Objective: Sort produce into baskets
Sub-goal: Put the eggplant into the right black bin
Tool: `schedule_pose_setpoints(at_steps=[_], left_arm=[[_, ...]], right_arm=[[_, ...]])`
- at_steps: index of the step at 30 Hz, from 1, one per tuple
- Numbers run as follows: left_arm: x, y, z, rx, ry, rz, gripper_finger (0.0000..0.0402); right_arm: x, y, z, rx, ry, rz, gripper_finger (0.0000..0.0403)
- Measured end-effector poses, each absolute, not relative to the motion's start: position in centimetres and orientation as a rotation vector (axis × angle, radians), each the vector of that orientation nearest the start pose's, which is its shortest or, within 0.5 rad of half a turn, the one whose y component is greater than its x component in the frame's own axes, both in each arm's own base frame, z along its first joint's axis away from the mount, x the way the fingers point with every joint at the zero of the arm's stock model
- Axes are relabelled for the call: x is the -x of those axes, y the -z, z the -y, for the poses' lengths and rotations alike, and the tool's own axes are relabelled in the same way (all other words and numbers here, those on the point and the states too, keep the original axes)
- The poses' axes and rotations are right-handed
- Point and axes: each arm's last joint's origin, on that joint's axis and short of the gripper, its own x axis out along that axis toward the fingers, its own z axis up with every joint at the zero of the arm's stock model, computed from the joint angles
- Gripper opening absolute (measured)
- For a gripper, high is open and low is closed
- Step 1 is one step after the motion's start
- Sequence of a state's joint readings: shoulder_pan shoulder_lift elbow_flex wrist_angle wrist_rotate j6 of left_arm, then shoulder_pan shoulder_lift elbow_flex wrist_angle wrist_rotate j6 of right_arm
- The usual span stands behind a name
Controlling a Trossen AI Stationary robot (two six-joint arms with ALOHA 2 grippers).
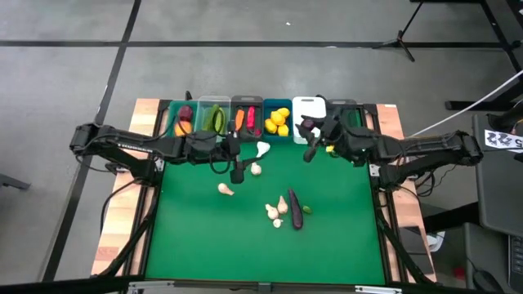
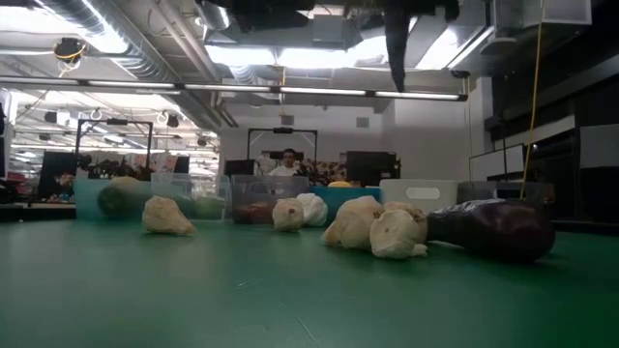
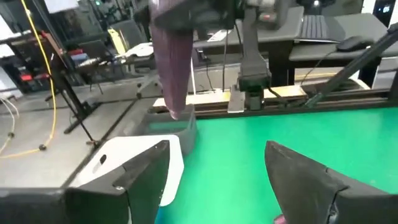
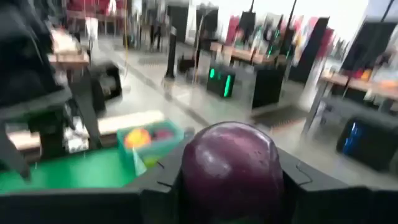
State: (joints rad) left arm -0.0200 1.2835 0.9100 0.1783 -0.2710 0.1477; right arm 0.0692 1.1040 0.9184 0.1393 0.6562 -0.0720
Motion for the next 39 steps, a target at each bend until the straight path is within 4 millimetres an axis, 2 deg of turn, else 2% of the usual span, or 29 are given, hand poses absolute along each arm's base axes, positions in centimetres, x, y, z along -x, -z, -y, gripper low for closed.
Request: schedule_pose_setpoints(at_steps=[5,10,19,23,28,33,39], left_arm=[[-28.7,-29.7,-0.2,-0.163,-0.232,-0.288,0.0258],[-28.6,-29.2,-0.2,-0.103,-0.241,-0.325,0.0258],[-28.1,-27.3,0.0,-0.002,-0.251,-0.375,0.0258],[-27.8,-26.2,0.0,0.040,-0.262,-0.406,0.0258],[-27.5,-25.0,0.0,0.083,-0.274,-0.432,0.0258],[-27.4,-24.6,0.0,0.106,-0.279,-0.424,0.0258],[-27.3,-24.4,0.0,0.122,-0.284,-0.424,0.0258]], right_arm=[[-23.6,-33.8,1.3,0.061,0.669,-0.182,0.0145],[-22.4,-33.1,4.0,-0.005,0.816,-0.263,0.0140],[-18.8,-31.2,11.5,-0.212,1.019,-0.439,0.0147],[-16.2,-30.9,15.1,-0.339,1.093,-0.428,0.0146],[-13.1,-30.2,18.5,-0.467,1.137,-0.392,0.0142],[-12.0,-27.7,21.1,-0.620,1.069,-0.397,0.0147],[-12.8,-23.8,22.5,-0.698,1.062,-0.532,0.0148]])
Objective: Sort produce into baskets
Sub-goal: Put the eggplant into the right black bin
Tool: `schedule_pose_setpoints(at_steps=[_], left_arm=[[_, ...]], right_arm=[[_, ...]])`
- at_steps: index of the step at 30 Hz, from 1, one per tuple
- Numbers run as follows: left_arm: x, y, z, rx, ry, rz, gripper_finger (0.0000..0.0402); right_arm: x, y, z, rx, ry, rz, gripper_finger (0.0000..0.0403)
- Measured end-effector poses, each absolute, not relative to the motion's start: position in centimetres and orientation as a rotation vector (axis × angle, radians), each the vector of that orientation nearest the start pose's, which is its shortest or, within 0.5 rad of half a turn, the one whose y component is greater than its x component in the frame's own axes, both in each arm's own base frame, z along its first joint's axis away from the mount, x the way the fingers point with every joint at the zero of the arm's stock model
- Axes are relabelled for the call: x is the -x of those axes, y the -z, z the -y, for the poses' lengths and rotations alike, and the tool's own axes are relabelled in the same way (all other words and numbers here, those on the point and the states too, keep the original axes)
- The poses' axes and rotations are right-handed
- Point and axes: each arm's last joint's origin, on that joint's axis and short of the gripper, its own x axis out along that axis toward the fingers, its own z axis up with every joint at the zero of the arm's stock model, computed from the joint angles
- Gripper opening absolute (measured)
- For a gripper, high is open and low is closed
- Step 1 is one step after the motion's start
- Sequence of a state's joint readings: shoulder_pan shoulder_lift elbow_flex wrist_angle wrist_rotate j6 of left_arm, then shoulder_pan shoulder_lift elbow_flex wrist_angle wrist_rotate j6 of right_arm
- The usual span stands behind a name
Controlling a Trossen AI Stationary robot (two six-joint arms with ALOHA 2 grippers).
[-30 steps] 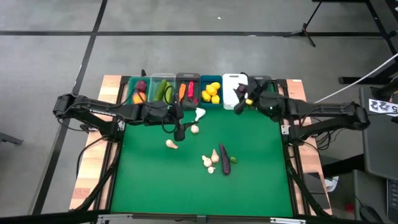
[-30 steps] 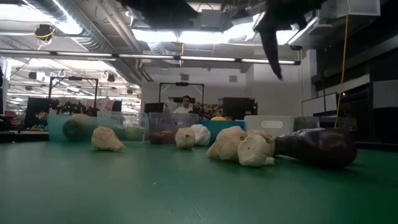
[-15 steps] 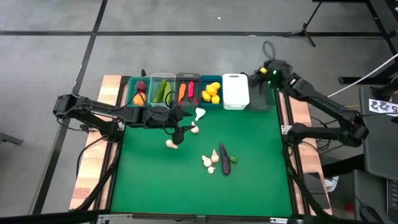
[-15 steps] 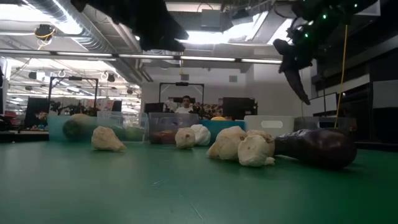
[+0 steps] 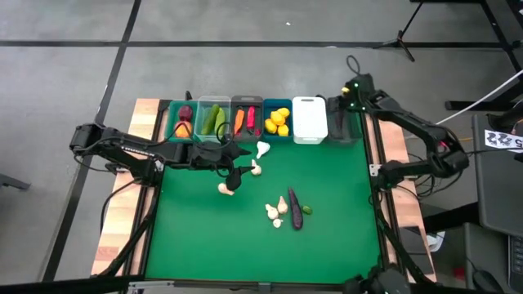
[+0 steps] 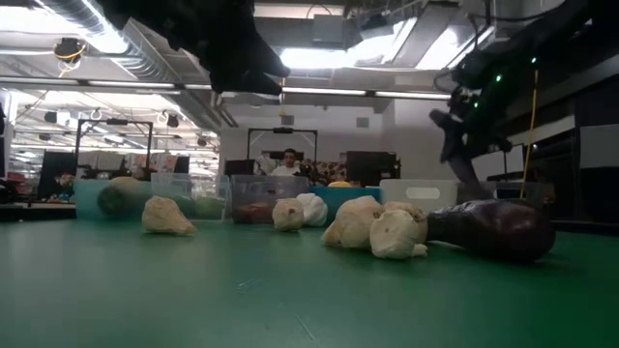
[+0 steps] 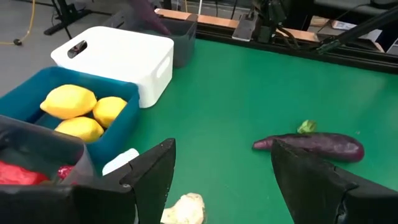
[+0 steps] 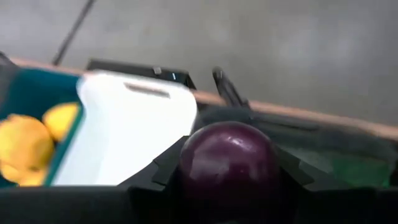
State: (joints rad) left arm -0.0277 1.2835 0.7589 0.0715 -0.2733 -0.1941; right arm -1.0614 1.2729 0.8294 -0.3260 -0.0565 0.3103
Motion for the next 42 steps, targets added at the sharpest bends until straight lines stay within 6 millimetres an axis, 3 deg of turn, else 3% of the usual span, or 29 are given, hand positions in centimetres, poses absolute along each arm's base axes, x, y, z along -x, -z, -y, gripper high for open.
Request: schedule_pose_setpoints(at_steps=[11,24,29,33,38,42], left_arm=[[-27.3,-24.4,0.0,0.123,-0.285,-0.424,0.0258],[-27.3,-24.4,0.0,0.107,-0.281,-0.426,0.0258],[-27.5,-24.7,0.1,0.058,-0.239,-0.401,0.0258],[-28.7,-24.6,1.4,-0.050,-0.019,-0.337,0.0258],[-31.6,-24.1,3.9,-0.229,0.147,-0.334,0.0258],[-35.2,-23.9,5.1,-0.303,0.277,-0.392,0.0258]], right_arm=[[-13.5,-19.9,23.9,-0.739,1.057,-0.691,0.0157],[-13.7,-20.3,24.0,-0.700,1.000,-0.668,0.0291],[-13.5,-23.7,23.5,-0.653,0.989,-0.608,0.0298],[-12.9,-28.2,22.6,-0.562,0.977,-0.545,0.0298],[-12.0,-33.4,20.4,-0.497,0.898,-0.447,0.0298],[-11.1,-35.7,18.5,-0.466,0.854,-0.382,0.0298]])
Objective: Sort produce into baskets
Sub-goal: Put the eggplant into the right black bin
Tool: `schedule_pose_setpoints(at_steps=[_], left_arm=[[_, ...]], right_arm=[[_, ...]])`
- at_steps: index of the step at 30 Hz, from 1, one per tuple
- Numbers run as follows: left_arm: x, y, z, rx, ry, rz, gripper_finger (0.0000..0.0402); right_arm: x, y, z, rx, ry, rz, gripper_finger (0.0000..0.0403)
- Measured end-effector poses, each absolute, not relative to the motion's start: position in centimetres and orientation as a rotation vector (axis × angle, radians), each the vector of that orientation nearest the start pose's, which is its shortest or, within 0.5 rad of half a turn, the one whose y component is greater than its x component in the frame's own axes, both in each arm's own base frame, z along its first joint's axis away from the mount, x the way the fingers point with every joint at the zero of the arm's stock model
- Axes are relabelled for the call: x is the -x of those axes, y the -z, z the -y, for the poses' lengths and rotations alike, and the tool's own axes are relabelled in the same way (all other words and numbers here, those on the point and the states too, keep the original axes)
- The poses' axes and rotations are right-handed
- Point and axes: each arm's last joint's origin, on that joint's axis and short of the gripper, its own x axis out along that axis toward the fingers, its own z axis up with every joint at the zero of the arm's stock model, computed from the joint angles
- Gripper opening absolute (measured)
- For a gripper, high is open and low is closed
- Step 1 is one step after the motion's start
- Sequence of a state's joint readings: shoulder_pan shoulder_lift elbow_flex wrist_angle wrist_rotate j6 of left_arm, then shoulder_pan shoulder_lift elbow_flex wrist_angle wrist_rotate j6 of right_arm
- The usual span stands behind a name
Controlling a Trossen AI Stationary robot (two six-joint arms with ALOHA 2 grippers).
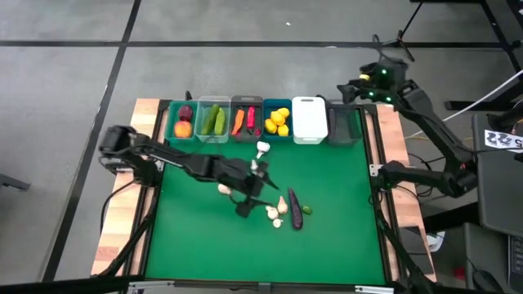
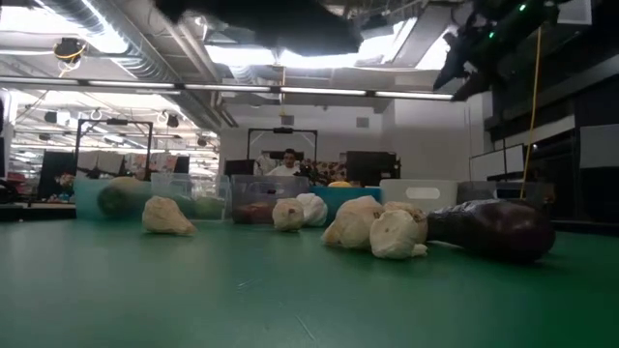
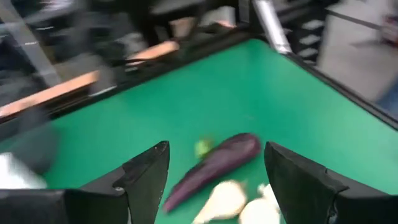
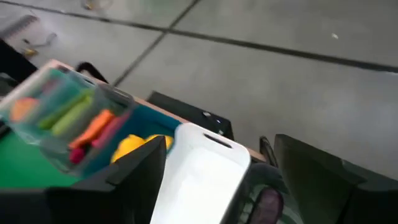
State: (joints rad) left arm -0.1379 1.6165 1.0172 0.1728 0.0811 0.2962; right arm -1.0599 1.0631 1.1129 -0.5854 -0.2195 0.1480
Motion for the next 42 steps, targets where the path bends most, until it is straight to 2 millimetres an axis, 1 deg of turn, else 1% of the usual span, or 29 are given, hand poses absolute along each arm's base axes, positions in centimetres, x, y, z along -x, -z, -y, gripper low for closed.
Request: schedule_pose_setpoints(at_steps=[4,7,9,11,15,20,22,27,33,37,42], left_arm=[[-39.1,-24.0,6.0,-0.375,0.431,-0.442,0.0258],[-41.2,-23.8,6.3,-0.480,0.509,-0.511,0.0258],[-42.5,-23.5,6.4,-0.527,0.548,-0.545,0.0258],[-43.7,-23.4,6.3,-0.535,0.591,-0.544,0.0258],[-45.6,-22.7,5.7,-0.534,0.645,-0.553,0.0258],[-46.7,-21.4,4.9,-0.558,0.688,-0.551,0.0258],[-47.1,-20.9,4.8,-0.580,0.704,-0.542,0.0258],[-47.7,-18.7,4.8,-0.637,0.739,-0.551,0.0258],[-48.6,-17.0,4.7,-0.691,0.739,-0.500,0.0258],[-49.1,-16.5,4.2,-0.692,0.722,-0.473,0.0258],[-49.2,-15.5,4.2,-0.690,0.744,-0.517,0.0258]], right_arm=[[-10.4,-36.5,17.2,-0.455,0.836,-0.360,0.0298],[-10.2,-36.5,16.7,-0.460,0.833,-0.373,0.0298],[-10.1,-36.3,16.6,-0.462,0.828,-0.406,0.0298],[-10.0,-36.0,16.4,-0.468,0.823,-0.446,0.0298],[-9.9,-35.5,16.2,-0.466,0.819,-0.505,0.0298],[-9.8,-35.3,16.1,-0.472,0.816,-0.530,0.0298],[-9.8,-35.3,16.1,-0.462,0.812,-0.538,0.0298],[-9.7,-35.1,16.0,-0.470,0.809,-0.556,0.0298],[-9.6,-35.0,15.9,-0.480,0.806,-0.578,0.0298],[-9.6,-34.8,15.8,-0.471,0.797,-0.601,0.0298],[-9.5,-34.7,15.7,-0.467,0.789,-0.617,0.0298]])
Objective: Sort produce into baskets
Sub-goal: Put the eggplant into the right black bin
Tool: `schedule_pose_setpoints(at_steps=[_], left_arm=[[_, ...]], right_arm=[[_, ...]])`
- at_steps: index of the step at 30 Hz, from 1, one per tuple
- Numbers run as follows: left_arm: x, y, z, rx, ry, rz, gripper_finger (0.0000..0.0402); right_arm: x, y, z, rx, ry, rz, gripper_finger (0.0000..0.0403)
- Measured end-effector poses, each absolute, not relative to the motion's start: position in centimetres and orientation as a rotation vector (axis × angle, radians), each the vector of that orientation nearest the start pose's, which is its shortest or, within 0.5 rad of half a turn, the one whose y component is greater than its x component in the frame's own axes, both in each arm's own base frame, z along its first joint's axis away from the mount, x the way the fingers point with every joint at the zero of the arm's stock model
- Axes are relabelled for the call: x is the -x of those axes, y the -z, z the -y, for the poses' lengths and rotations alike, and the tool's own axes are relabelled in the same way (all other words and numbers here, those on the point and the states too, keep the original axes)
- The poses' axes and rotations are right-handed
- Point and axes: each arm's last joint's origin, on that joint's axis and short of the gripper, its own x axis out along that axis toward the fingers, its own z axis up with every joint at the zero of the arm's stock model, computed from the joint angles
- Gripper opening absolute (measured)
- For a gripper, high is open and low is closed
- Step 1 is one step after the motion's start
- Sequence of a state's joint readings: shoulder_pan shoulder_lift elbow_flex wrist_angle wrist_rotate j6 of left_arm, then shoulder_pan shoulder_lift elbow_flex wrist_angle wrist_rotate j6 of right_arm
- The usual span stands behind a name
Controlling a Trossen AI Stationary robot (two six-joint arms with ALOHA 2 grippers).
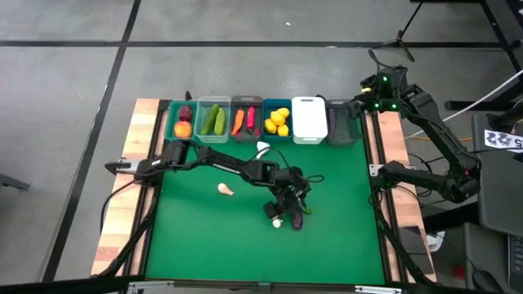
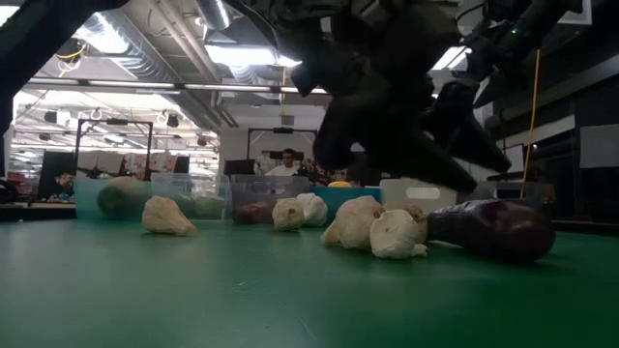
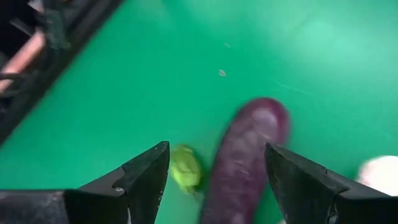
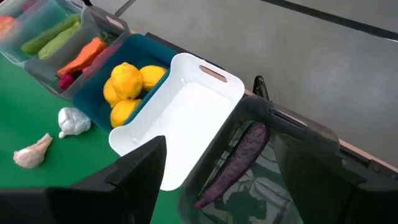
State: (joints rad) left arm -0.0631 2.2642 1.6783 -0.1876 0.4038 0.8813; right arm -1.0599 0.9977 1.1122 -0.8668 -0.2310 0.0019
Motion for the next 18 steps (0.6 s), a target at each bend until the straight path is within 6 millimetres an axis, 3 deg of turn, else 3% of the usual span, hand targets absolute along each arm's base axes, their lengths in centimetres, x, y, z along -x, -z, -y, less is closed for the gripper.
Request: schedule_pose_setpoints(at_steps=[12,18], left_arm=[[-49.1,-14.7,4.7,-0.653,0.786,-0.601,0.0258],[-49.2,-14.6,3.6,-0.613,0.669,-0.680,0.0258]], right_arm=[[-9.6,-34.7,15.6,-0.469,0.770,-0.620,0.0298],[-9.6,-34.7,15.6,-0.469,0.770,-0.620,0.0298]])
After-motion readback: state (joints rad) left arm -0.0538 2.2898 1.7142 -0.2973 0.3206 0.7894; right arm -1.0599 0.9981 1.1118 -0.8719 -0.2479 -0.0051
